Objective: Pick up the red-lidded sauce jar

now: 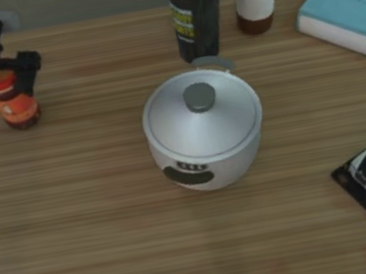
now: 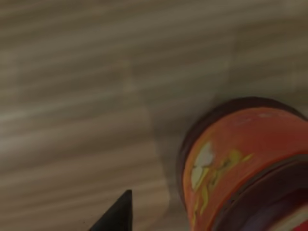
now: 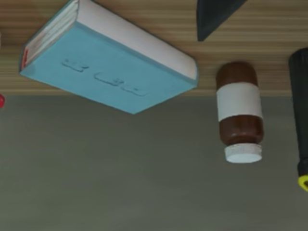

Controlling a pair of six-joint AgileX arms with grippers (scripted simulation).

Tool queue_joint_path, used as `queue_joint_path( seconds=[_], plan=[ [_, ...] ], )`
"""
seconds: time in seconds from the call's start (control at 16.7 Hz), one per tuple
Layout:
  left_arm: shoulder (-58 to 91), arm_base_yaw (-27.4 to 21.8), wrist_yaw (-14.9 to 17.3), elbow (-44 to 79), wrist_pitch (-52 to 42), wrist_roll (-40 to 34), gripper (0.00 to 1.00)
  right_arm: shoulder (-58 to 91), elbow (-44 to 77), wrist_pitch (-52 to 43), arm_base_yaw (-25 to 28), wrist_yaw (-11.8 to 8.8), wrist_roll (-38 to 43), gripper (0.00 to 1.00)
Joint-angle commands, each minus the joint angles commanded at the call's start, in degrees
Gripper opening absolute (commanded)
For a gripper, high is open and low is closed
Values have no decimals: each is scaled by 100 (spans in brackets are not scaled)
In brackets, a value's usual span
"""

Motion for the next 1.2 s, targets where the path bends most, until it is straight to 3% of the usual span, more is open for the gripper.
queue_joint_path(
  seconds=[0.54, 1.2],
  plan=[
    [0, 0, 0, 0, 0, 0, 2, 0, 0, 0, 0, 0, 0, 100],
    [-89, 7, -9, -88, -4, 5, 0, 0, 0, 0, 0, 0, 0, 100]
  ],
)
